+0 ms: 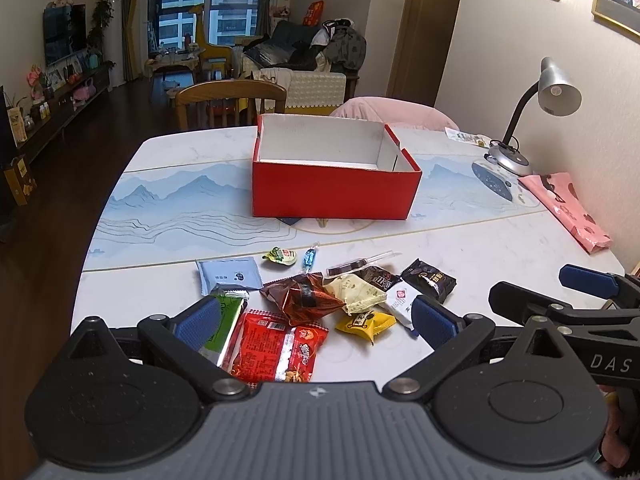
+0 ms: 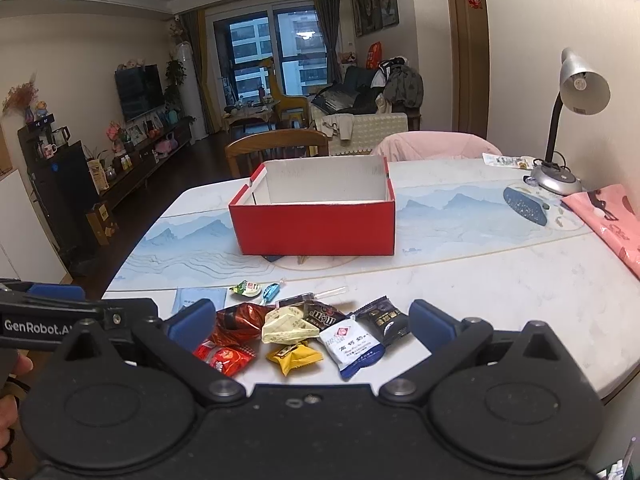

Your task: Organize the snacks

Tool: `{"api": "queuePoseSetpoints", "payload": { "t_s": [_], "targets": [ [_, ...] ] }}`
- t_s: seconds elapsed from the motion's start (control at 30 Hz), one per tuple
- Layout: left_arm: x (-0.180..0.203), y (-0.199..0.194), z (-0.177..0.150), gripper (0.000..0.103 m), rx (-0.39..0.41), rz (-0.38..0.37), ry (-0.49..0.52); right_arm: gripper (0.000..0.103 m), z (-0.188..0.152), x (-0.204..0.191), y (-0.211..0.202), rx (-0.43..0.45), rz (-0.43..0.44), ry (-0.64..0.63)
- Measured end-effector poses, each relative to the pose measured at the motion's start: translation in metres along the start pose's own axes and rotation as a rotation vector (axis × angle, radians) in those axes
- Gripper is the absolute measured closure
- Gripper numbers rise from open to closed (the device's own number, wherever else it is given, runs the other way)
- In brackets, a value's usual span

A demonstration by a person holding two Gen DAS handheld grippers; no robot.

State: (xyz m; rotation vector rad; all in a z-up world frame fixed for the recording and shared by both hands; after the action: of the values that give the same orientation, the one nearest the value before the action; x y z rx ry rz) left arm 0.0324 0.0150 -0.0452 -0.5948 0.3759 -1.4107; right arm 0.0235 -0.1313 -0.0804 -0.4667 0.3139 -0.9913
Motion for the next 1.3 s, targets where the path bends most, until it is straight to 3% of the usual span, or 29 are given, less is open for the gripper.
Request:
{"api": "queuePoseSetpoints", "payload": {
  "t_s": [0.83, 0.97, 1.3],
  "targets": [
    [-0.005, 0.004, 0.006, 0.001, 0.005, -0.007, 0.0, 0.0, 0.01, -0.011, -0.009, 0.007, -0.026, -0.04],
    [-0.007, 0.01, 0.004, 0.001, -0.015, 0.001, -0.011, 0.0, 0.012, -0.018, -0.006, -0.002, 0.031, -0.06],
    [-0.021, 0.031, -0.003, 0.001, -0.078, 0.047, -0.062, 0.002, 0.007, -0.01, 0.031, -0.048, 0.068, -0.048]
  ]
}}
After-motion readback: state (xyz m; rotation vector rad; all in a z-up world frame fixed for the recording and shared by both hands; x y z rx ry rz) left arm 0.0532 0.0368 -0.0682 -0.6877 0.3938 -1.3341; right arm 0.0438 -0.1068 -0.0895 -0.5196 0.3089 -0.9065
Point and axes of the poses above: each gripper's, at about its wrist camera, not at the fingertips, and y roughly the way its jaws point, x to its right, z to its top, the point moved 7 cm from there along y, roughly the way its jaws point, and after that the axes turned 6 degrees about x, right-handed, at the moved point
